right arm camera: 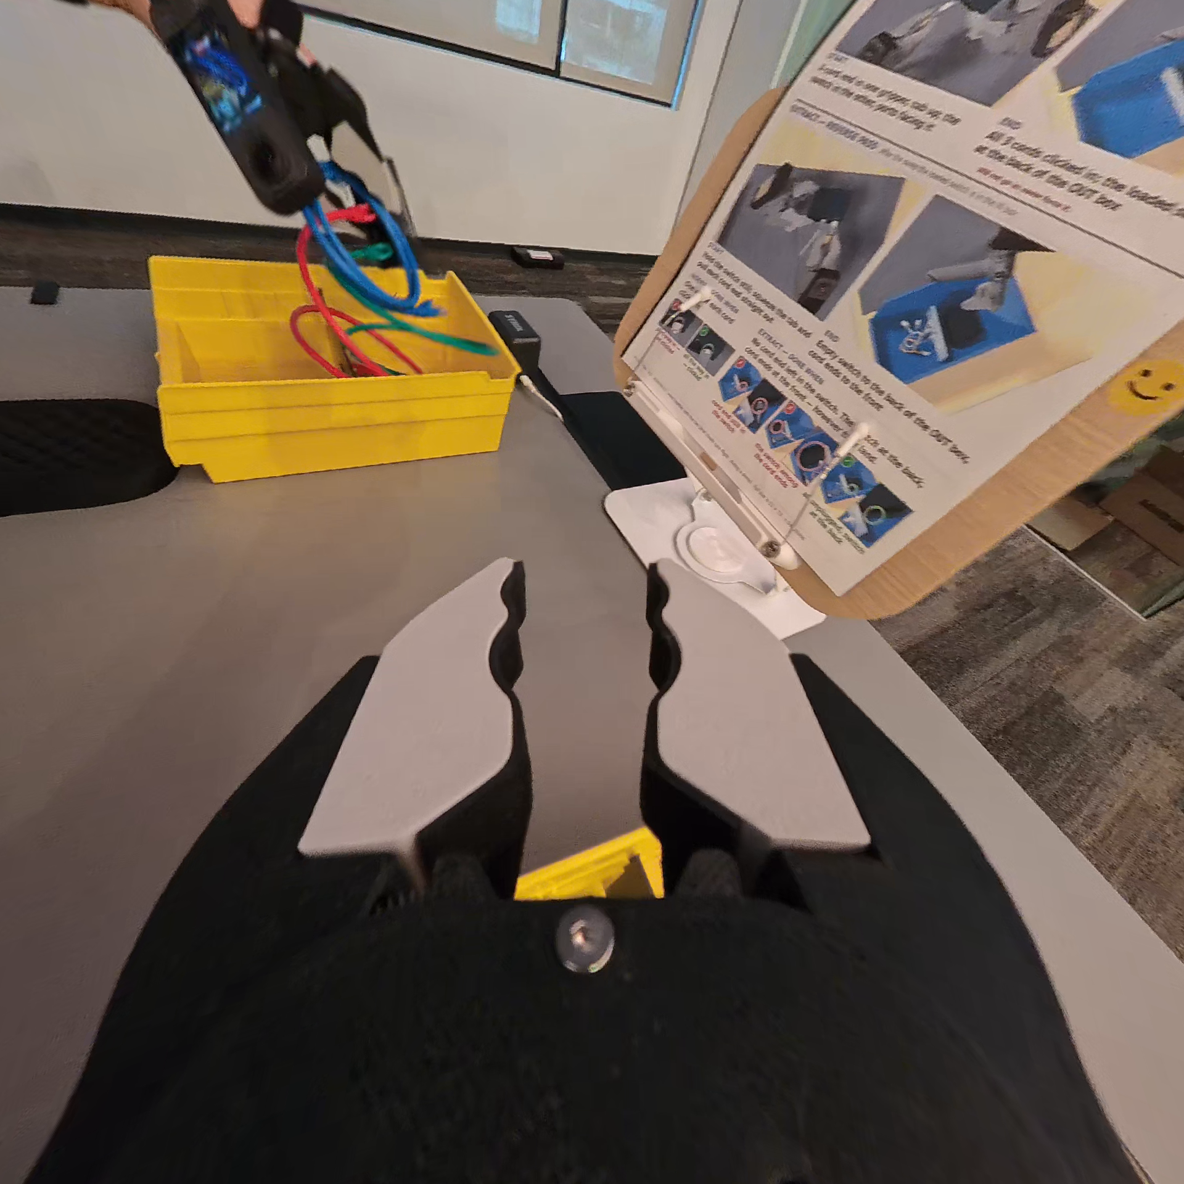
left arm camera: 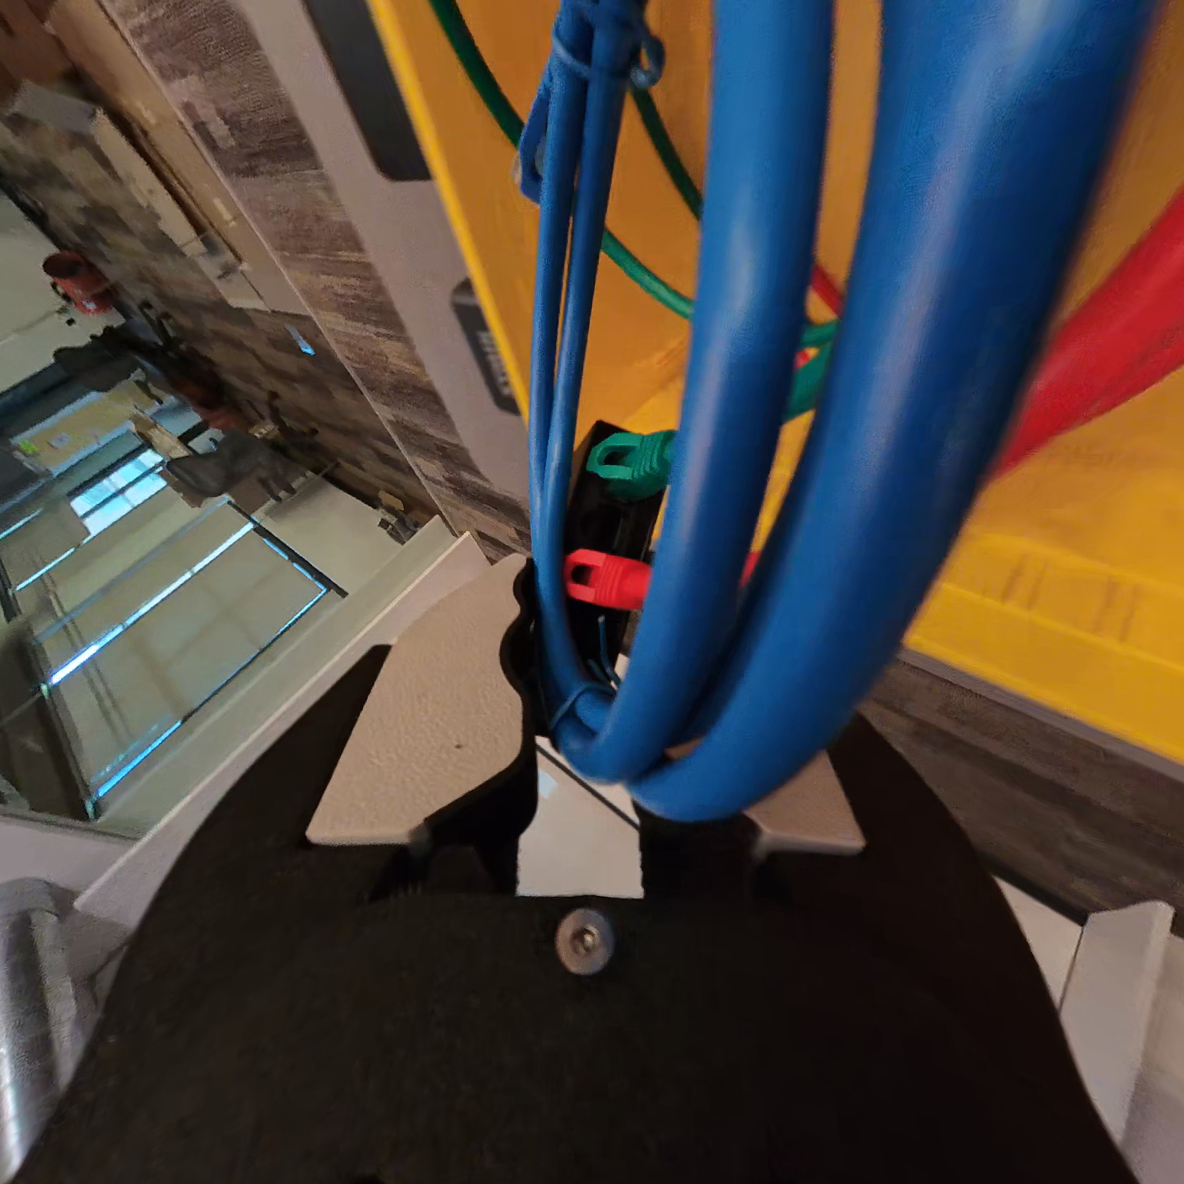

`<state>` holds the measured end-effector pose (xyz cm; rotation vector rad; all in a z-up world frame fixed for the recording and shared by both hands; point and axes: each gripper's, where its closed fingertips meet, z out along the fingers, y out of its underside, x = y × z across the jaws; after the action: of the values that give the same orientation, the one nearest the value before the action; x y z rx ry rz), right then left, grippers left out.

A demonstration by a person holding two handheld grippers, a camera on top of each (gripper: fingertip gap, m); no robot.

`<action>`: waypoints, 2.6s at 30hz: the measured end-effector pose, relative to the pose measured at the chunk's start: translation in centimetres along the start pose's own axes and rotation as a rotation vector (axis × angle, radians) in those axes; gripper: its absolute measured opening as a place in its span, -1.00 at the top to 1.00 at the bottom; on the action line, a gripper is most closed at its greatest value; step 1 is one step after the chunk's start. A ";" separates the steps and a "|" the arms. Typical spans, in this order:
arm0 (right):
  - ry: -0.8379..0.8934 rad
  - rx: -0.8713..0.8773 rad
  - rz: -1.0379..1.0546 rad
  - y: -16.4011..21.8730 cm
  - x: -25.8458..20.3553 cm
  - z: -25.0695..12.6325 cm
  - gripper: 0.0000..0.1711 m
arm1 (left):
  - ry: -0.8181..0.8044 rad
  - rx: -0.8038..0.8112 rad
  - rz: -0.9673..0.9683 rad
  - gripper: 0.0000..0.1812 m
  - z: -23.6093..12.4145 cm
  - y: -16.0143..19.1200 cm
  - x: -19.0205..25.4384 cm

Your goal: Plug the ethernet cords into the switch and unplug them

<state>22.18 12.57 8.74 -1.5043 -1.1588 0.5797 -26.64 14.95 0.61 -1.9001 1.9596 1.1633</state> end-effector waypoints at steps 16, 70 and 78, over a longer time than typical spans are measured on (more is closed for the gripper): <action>-0.041 0.325 -0.297 -9.3 -9.7 0.6 0.26 | -0.112 0.268 -0.370 0.66 -19.4 -8.5 -7.6; 0.021 0.060 -0.869 -2.4 -11.2 4.7 0.92 | -0.176 1.202 -0.655 0.18 -18.6 -27.7 -0.4; 0.007 0.004 -0.958 -1.8 -12.0 4.6 0.92 | 0.012 1.262 -0.478 0.54 -17.2 -30.0 2.0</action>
<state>12.83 3.89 6.44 -0.7825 -1.6773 -0.0834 6.87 6.21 -1.04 -1.4238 1.4397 -0.2447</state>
